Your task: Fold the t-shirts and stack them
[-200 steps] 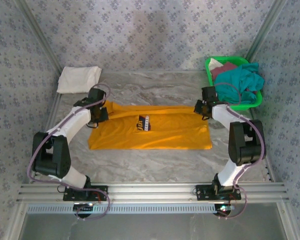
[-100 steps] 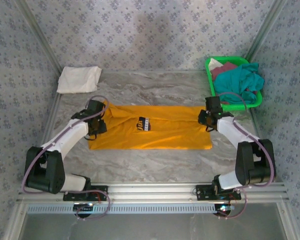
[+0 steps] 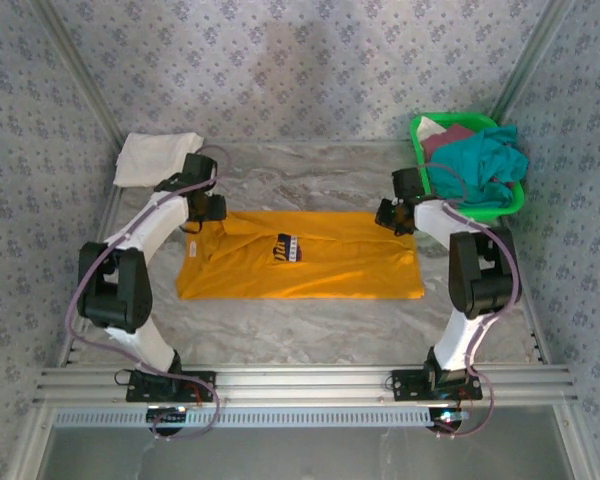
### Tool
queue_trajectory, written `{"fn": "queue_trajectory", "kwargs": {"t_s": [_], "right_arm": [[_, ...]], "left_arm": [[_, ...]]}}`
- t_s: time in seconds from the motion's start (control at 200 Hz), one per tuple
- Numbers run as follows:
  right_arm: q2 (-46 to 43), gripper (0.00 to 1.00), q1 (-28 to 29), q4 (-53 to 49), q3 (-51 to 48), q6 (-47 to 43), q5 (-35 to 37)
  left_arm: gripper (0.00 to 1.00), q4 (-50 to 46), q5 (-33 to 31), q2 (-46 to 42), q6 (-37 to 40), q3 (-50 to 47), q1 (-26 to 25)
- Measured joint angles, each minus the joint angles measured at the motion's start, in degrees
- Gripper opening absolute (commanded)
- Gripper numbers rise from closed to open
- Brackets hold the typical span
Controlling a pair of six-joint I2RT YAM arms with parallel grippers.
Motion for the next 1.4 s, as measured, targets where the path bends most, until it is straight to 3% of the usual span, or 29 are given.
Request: {"fn": "queue_trajectory", "kwargs": {"t_s": [0.21, 0.415, 0.495, 0.695, 0.775, 0.919, 1.399], "right_arm": [[1.1, 0.31, 0.5, 0.0, 0.0, 0.2, -0.7], [1.1, 0.32, 0.5, -0.1, 0.0, 0.2, -0.5], [1.1, 0.32, 0.5, -0.1, 0.0, 0.2, -0.3], [1.4, 0.32, 0.5, -0.5, 0.6, 0.2, -0.2], [1.8, 0.32, 0.5, -0.5, 1.6, 0.2, -0.2], [1.9, 0.32, 0.4, -0.4, 2.7, 0.2, -0.2], [1.4, 0.32, -0.5, -0.6, 2.7, 0.2, -0.1]], "left_arm": [[0.53, 0.2, 4.2, 4.8, 0.1, 3.3, 0.1], [0.48, 0.6, 6.3, 5.6, -2.0, 2.7, -2.0], [0.34, 1.6, 6.5, 5.6, -3.6, 1.1, -2.6], [0.26, 2.4, 6.4, 5.6, -5.8, -1.9, -3.1], [0.07, 3.1, 6.1, 5.6, -6.5, -1.9, -3.1], [0.0, 3.2, 5.4, 5.6, -7.5, -1.9, -3.2], [0.0, 1.9, 3.3, -6.7, -16.3, -6.7, -12.2]]}}
